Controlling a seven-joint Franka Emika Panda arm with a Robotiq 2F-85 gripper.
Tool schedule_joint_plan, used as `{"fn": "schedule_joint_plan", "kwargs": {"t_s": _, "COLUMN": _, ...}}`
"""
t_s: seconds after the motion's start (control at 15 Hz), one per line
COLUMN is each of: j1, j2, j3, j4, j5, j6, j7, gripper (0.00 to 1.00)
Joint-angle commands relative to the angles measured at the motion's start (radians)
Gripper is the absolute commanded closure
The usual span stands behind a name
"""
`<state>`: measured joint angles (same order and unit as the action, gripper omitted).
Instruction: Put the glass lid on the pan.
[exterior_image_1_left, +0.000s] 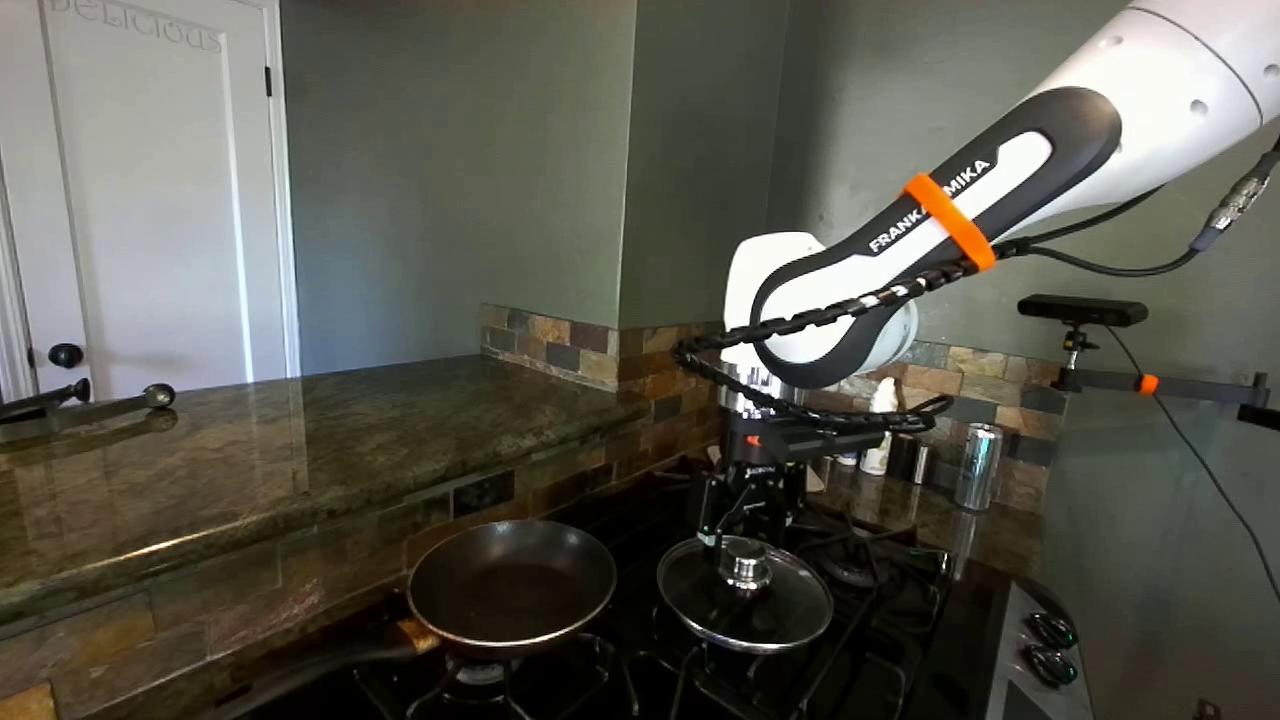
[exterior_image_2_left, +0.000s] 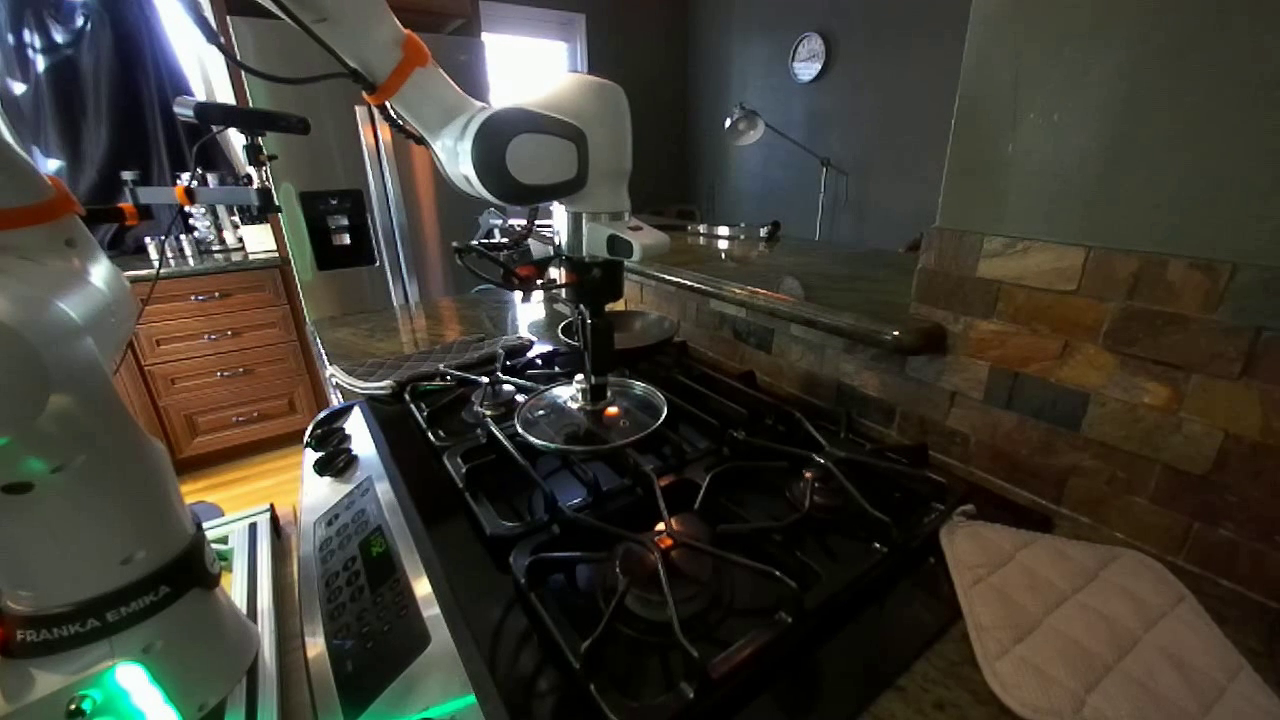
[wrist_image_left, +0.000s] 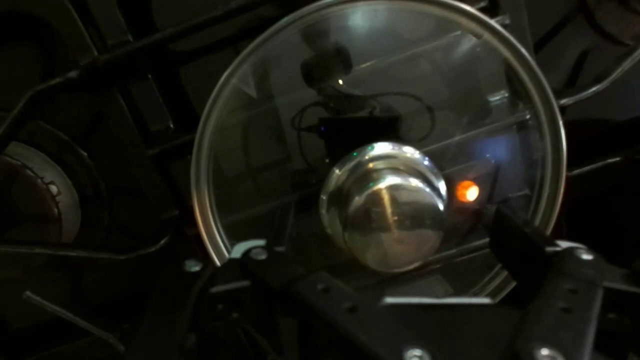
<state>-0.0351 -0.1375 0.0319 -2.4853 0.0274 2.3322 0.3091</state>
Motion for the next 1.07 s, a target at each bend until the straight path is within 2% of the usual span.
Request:
{"fn": "schedule_joint_plan", "kwargs": {"t_s": 0.0, "j1": 0.003, "j2": 0.011, "j3": -0.004, "j4": -0.007, "j5": -0.007, "j6": 0.024, "j7": 0.016, "gripper": 0.00}}
{"fn": "schedule_joint_plan", "kwargs": {"t_s": 0.47, "j1": 0.004, "j2": 0.023, "j3": -0.005, "j4": 0.002, "j5": -0.006, "j6": 0.019, "j7": 0.016, "gripper": 0.01}}
{"fn": "schedule_joint_plan", "kwargs": {"t_s": 0.53, "j1": 0.005, "j2": 0.025, "j3": -0.004, "j4": 0.004, "j5": -0.006, "j6": 0.018, "j7": 0.016, "gripper": 0.22}}
{"fn": "schedule_joint_plan", "kwargs": {"t_s": 0.67, "j1": 0.005, "j2": 0.027, "j3": -0.004, "j4": 0.006, "j5": -0.009, "j6": 0.016, "j7": 0.019, "gripper": 0.30}}
{"fn": "schedule_joint_plan", "kwargs": {"t_s": 1.0, "j1": 0.002, "j2": 0.027, "j3": -0.003, "j4": 0.016, "j5": -0.018, "j6": 0.014, "j7": 0.026, "gripper": 0.69}}
